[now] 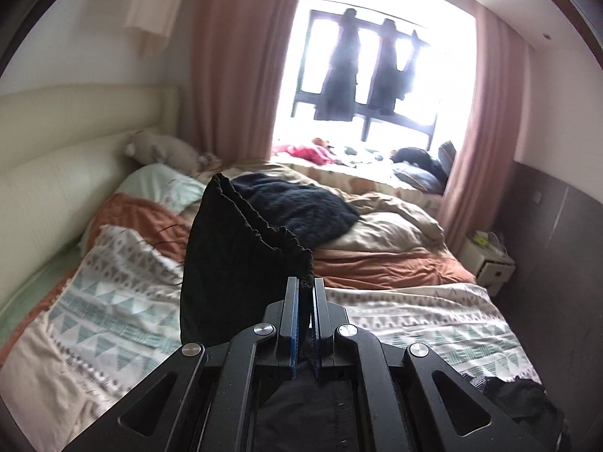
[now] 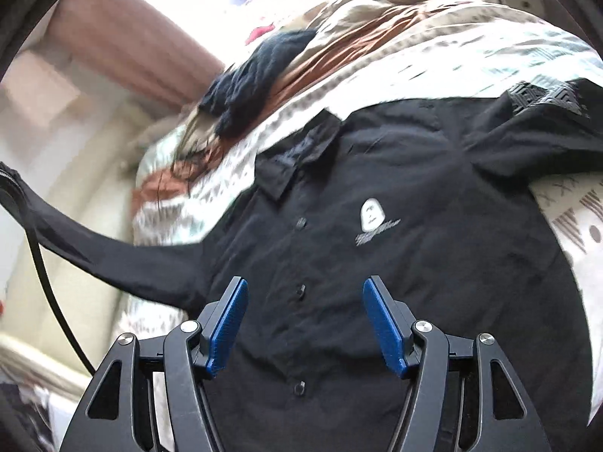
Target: Fold large clothes
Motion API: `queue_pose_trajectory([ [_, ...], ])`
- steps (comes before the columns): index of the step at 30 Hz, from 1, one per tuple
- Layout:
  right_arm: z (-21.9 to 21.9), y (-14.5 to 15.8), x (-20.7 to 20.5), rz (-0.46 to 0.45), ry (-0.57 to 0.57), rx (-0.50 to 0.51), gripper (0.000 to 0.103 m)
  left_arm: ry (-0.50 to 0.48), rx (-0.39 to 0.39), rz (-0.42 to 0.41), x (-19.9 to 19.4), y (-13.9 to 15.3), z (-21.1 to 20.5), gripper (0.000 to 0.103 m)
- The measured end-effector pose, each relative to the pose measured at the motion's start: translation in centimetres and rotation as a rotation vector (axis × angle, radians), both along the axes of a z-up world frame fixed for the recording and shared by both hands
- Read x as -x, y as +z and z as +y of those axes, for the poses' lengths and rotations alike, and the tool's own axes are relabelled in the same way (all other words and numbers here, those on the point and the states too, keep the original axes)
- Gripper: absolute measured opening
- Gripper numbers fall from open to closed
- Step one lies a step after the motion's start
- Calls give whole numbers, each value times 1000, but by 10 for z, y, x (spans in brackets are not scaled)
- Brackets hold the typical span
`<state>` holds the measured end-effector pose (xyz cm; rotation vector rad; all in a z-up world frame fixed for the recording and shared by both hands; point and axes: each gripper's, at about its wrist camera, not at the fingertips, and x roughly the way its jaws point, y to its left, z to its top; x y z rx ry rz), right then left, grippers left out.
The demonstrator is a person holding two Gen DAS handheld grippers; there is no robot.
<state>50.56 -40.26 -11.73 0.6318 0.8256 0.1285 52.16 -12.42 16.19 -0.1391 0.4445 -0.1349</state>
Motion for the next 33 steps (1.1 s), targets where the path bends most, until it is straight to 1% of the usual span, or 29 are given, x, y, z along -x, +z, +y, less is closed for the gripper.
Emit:
queue_pose_trajectory([
  [4, -25, 5, 1, 0, -27, -9, 64, -48, -41, 18, -13, -14, -42, 5],
  [6, -40, 5, 3, -1, -75, -43, 64, -68, -75, 26, -20, -25, -64, 5],
  [8, -54, 4, 6, -8, -129, -93, 64, -102, -85, 47, -29, -43, -86, 5],
  [11, -72, 1, 6, 6, -161, -131, 64, -139, -85, 101, -45, -65, -117, 5],
  [14, -93, -2, 9, 20, -204, -180, 64, -155, -104, 153, -57, -88, -144, 5],
  [17, -107, -4, 15, 30, -243, -199, 64, -178, -99, 231, -71, -116, -169, 6],
  [18, -110, -4, 16, 31, -247, -209, 64, -193, -94, 261, -75, -124, -177, 8],
  [20, -117, -6, 18, 33, -262, -226, 64, -253, -79, 315, -80, -135, -191, 24],
  [21, -121, -6, 19, 35, -271, -229, 64, -283, -77, 337, -80, -140, -197, 44],
  [22, -123, -7, 19, 37, -277, -227, 64, -299, -85, 340, -78, -143, -202, 65],
  [23, -126, -7, 20, 40, -284, -224, 64, -302, -97, 322, -74, -143, -204, 74],
  [24, -128, -8, 21, 44, -291, -224, 64, -298, -113, 289, -69, -141, -203, 84],
  [25, -129, -9, 20, 47, -296, -226, 64, -291, -129, 254, -63, -138, -201, 90],
  [27, -132, -13, 21, 52, -302, -235, 64, -280, -144, 228, -57, -135, -193, 91],
  [31, -137, -20, 23, 57, -314, -271, 64, -245, -138, 259, -56, -143, -169, 91],
  [33, -136, -24, 22, 63, -321, -267, 64, -226, -128, 260, -50, -150, -150, 91],
])
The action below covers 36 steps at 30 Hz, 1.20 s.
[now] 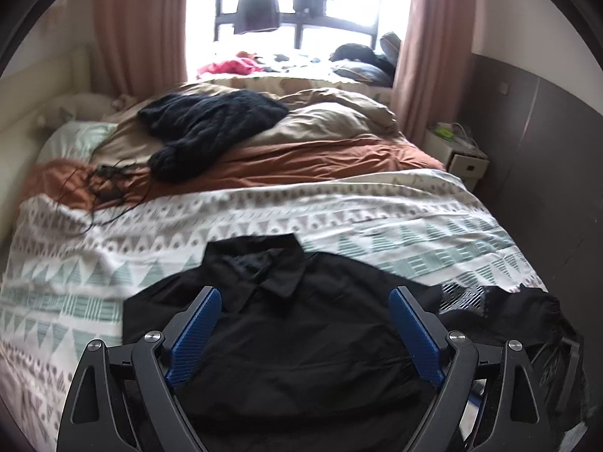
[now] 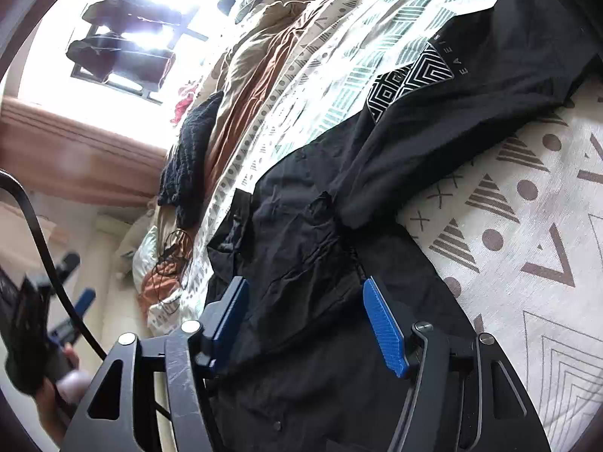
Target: Fold large clothes
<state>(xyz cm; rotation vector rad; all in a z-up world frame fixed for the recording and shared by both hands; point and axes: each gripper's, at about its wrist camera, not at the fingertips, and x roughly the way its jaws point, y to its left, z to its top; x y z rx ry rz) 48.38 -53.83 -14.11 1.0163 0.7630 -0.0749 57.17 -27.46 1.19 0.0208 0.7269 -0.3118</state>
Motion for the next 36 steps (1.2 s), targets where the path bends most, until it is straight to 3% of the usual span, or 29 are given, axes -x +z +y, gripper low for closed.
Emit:
queue_pose_trajectory([
  [7, -1, -18, -5, 33, -17, -33, 52, 77, -13, 51, 12, -41, 64, 91],
  [14, 18, -64, -26, 127, 34, -134, 42, 159, 9, 124, 9, -92, 125, 91],
  [18, 28, -87, -40, 154, 46, -173, 17, 193, 26, 166, 5, -120, 158, 86],
  [21, 30, -92, -48, 138, 48, -130, 9, 225, 38, 204, 2, -142, 181, 85],
  [25, 34, -80, -61, 106, 106, 3, 8, 257, 36, 265, -4, -172, 204, 77],
  [30, 28, -81, -70, 64, 122, 30, 8, 292, 44, 318, -6, -194, 221, 77],
  [36, 30, -83, -77, 44, 122, 38, 8, 340, -1, 320, -9, -199, 236, 77],
])
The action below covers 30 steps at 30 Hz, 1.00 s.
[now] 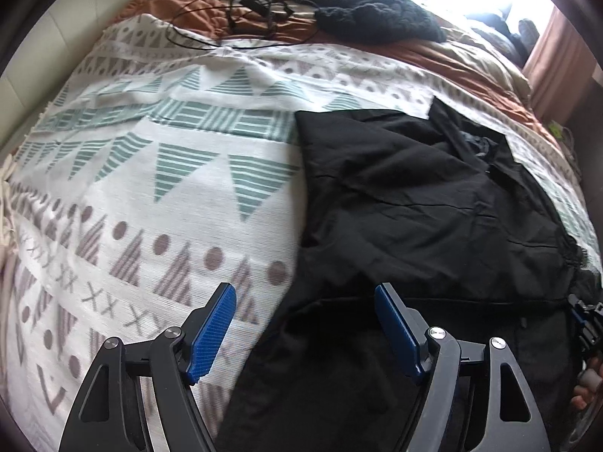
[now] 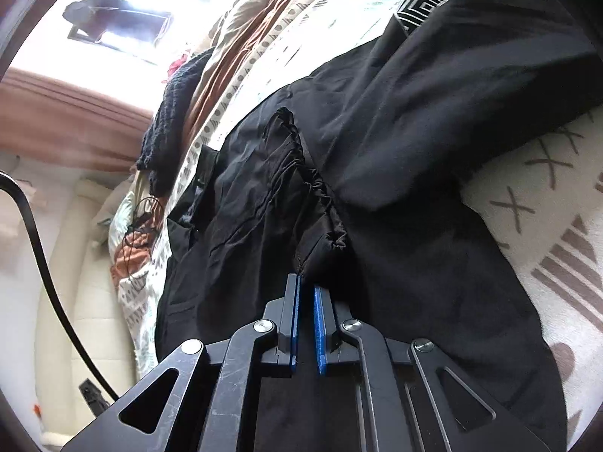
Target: Fold large clothes
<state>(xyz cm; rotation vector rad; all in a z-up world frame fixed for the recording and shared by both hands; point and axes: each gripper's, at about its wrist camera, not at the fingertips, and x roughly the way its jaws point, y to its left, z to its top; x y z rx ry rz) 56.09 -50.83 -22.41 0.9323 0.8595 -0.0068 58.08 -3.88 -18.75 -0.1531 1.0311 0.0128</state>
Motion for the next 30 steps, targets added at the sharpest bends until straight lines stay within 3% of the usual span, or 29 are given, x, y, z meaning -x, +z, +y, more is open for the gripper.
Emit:
queue_pose_trajectory([
  [7, 2, -2, -3, -7, 15, -30, 9, 21, -93, 56, -21, -16, 12, 77],
  [10, -4, 0, 0, 7, 11, -89, 11, 37, -120, 72, -28, -20, 14, 77],
  [15, -22, 14, 15, 11, -69, -116, 15, 57, -187, 93, -30, -20, 12, 77],
  [20, -42, 25, 32, -2, -131, -159, 15, 103, -196, 95, -18, -6, 14, 74],
  [21, -45, 29, 34, -2, -139, -150, 18, 103, -202, 95, -15, -2, 13, 74],
  [24, -54, 39, 42, -3, -161, -108, 50, 93, -210, 69, -6, 11, 9, 74],
  [30, -89, 47, 67, 21, -250, -12, 50, 77, -156, 21, 7, 25, -3, 85],
])
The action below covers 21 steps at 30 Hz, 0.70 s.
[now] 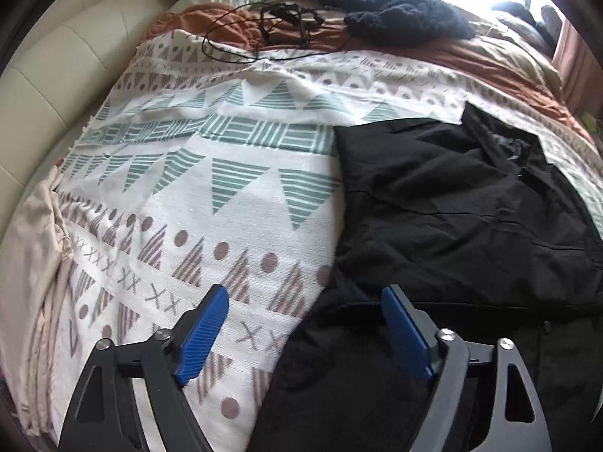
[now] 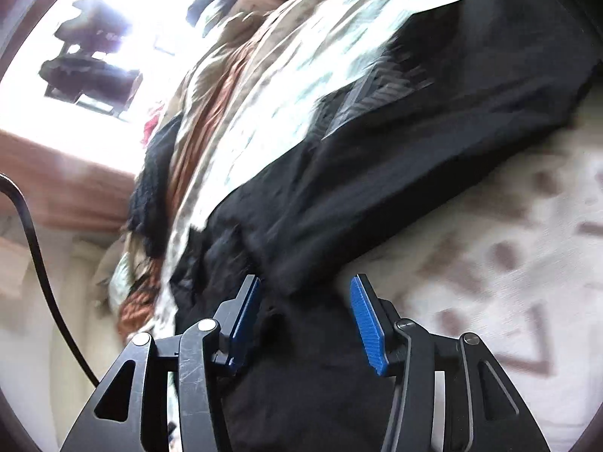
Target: Fold large clothes
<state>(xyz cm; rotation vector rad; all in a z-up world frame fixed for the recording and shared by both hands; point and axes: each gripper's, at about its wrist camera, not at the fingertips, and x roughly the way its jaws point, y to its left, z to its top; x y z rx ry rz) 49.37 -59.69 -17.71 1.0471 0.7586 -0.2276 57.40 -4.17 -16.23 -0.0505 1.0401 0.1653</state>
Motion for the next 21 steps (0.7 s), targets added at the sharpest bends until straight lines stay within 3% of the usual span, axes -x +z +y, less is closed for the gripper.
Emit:
queue_pose_trajectory([
  [5, -42, 2, 33, 59, -120, 75, 50, -20, 41, -8, -1, 1, -23, 85],
  [12, -92, -6, 71, 99, -291, 54, 50, -82, 97, -45, -11, 3, -67, 85],
  [17, -110, -9, 74, 141, -361, 128, 50, -140, 117, -53, -17, 0, -102, 85],
  [21, -122, -10, 79, 109, -402, 128, 50, -162, 131, -43, -19, -2, -118, 85],
])
